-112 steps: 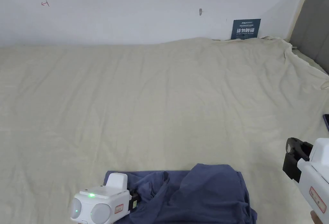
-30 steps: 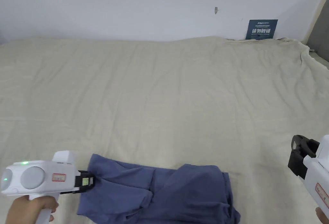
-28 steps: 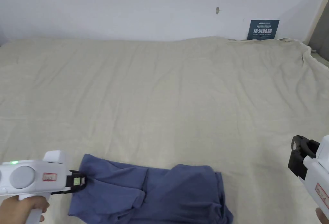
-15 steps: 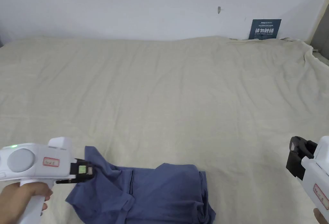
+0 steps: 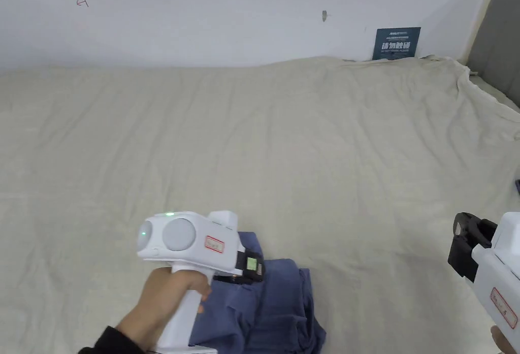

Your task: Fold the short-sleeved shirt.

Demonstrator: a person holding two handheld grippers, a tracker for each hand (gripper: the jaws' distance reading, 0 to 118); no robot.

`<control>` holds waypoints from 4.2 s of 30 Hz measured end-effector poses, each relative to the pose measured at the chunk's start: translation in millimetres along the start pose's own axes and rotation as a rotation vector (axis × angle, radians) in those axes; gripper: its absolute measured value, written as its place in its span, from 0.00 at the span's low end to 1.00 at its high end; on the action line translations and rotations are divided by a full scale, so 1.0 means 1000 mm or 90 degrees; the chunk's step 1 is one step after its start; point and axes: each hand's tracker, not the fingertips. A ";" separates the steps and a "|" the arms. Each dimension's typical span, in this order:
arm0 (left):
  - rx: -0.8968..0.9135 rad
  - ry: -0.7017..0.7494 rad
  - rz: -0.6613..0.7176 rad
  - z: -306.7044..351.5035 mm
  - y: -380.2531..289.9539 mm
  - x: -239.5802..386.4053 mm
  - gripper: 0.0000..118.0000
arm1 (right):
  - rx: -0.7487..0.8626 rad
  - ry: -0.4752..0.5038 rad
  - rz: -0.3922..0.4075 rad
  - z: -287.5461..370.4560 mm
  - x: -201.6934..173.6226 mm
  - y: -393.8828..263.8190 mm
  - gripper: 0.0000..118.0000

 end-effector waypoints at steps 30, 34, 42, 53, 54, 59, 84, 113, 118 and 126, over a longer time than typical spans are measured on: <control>0.223 0.098 -0.102 0.019 -0.030 0.016 0.99 | 0.009 -0.011 0.006 0.006 0.008 0.003 0.00; 0.301 0.147 -0.133 0.021 -0.048 0.003 0.48 | 0.013 -0.008 0.009 0.009 0.003 0.006 0.00; 0.300 0.183 -0.123 -0.009 -0.072 -0.019 0.00 | 0.013 -0.010 0.009 0.012 0.002 0.007 0.00; 0.235 0.166 -0.163 -0.081 -0.103 -0.001 0.00 | -0.005 -0.019 0.006 0.012 0.014 -0.001 0.00; 0.226 0.169 -0.175 -0.088 -0.106 0.005 0.00 | -0.008 -0.022 0.008 0.012 0.015 -0.002 0.00; 0.218 0.161 -0.195 -0.109 -0.114 0.027 0.00 | -0.014 -0.028 0.009 0.012 0.021 -0.005 0.00; 0.314 0.083 -0.176 -0.064 -0.104 0.062 0.00 | 0.000 -0.014 0.015 0.016 0.009 0.005 0.00; 0.651 0.320 -0.139 0.161 -0.064 -0.037 0.00 | 0.146 0.067 0.047 0.021 -0.075 0.047 0.00; 0.668 0.339 -0.126 0.170 -0.073 -0.046 0.00 | 0.154 0.069 0.046 0.020 -0.082 0.044 0.00; 0.658 0.342 -0.119 0.166 -0.076 -0.050 0.00 | 0.149 0.072 0.040 0.014 -0.090 0.038 0.00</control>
